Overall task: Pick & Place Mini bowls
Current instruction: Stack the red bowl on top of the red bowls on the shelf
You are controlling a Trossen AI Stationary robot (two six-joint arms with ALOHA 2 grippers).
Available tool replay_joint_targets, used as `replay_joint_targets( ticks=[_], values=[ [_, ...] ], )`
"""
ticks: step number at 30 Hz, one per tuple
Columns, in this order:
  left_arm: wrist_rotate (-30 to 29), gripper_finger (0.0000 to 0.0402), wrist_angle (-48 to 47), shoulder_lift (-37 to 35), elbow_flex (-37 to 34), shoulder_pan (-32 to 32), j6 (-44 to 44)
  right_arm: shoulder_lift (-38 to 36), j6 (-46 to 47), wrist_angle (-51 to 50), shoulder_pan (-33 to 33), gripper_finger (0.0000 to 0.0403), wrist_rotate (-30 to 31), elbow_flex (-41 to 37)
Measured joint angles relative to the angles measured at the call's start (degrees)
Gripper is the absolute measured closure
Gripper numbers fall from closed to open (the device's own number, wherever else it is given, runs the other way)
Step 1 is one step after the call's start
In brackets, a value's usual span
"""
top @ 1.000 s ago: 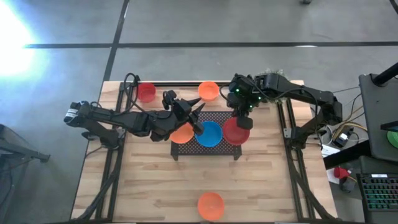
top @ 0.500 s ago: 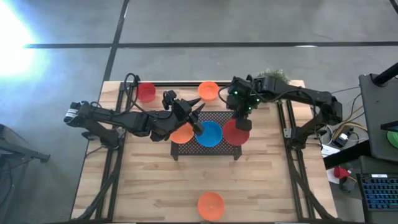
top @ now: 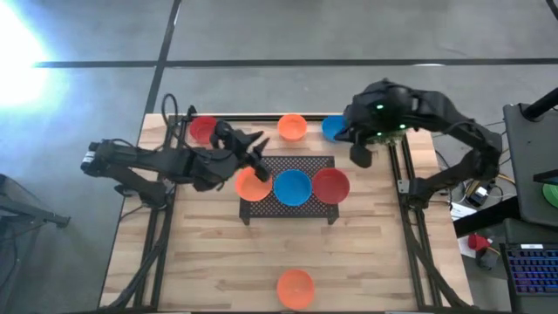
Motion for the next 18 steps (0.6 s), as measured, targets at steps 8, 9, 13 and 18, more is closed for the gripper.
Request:
replay_joint_targets(
  ticks=[8,9,13,18],
  values=[
    [0.0,0.0301,-17.2,-5.7,0.0,5.0,-11.9,-5.1,0.8,1.4,0.0,0.0394,0.2,-0.2],
    [0.3,0.0301,-19.3,-6.2,0.0,6.0,-13.5,-5.3,0.8,1.4,0.0,0.0394,0.2,-0.2],
    [4.3,0.0301,-26.3,-7.8,0.0,10.7,-18.8,-6.3,-0.2,1.3,0.0,0.0394,0.2,-0.3],
    [12.8,0.0301,-32.4,-8.1,0.0,17.9,-22.1,-7.0,-0.5,1.3,0.0,0.0394,0.2,-0.3]
  ],
)
